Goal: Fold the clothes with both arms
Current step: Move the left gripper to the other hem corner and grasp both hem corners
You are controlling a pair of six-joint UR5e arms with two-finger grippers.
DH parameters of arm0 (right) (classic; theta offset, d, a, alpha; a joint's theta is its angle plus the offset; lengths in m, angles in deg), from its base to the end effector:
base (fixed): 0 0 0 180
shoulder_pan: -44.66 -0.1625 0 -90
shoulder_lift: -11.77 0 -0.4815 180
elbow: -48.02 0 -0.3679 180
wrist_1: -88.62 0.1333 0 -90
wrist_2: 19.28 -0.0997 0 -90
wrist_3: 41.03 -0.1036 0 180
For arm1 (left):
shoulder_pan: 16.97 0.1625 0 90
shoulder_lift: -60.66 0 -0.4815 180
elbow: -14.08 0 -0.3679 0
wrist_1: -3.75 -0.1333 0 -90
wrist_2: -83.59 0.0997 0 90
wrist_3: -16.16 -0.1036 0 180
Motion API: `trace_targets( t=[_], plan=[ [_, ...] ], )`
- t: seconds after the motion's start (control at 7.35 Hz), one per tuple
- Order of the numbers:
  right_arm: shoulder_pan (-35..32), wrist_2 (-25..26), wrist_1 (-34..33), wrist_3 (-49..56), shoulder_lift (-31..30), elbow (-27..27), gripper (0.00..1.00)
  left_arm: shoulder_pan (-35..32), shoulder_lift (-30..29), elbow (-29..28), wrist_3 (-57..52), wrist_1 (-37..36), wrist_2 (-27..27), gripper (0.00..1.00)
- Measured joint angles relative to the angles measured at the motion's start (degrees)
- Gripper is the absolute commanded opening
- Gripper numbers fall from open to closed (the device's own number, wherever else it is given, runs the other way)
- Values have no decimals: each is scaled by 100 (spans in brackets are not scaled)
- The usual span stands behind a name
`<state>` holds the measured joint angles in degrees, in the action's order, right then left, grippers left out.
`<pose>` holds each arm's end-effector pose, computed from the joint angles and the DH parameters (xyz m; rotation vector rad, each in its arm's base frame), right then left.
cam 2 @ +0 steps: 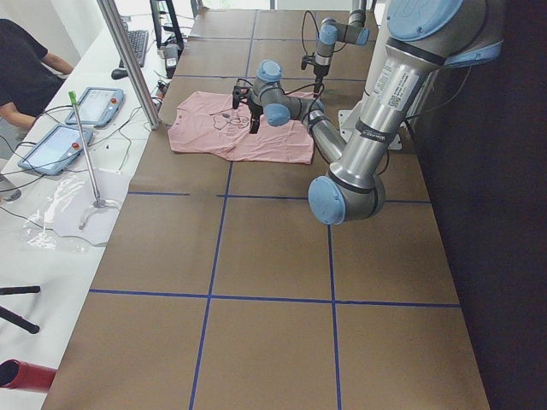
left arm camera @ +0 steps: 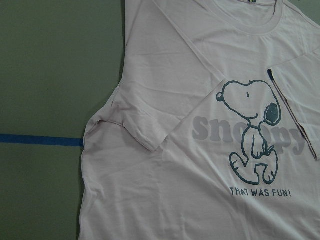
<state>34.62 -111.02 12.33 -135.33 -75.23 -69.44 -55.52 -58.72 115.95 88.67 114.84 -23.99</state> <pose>-0.4559 -0.2129 0.4616 0.0098 -0.7731 0.2260 0.4421 -0.4827 0.2970 0.2634 1.0822 -0.1620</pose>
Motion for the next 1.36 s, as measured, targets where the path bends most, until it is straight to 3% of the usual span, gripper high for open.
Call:
trace_targets(
  t=[0.95,1.36],
  plan=[
    [-36,9,17,18,-11,-316,0,30,51,46,196,-40,-2,100],
    [-90,35,19,18,52,-428,0,832,632,472,2067,-91,147,100]
  ],
)
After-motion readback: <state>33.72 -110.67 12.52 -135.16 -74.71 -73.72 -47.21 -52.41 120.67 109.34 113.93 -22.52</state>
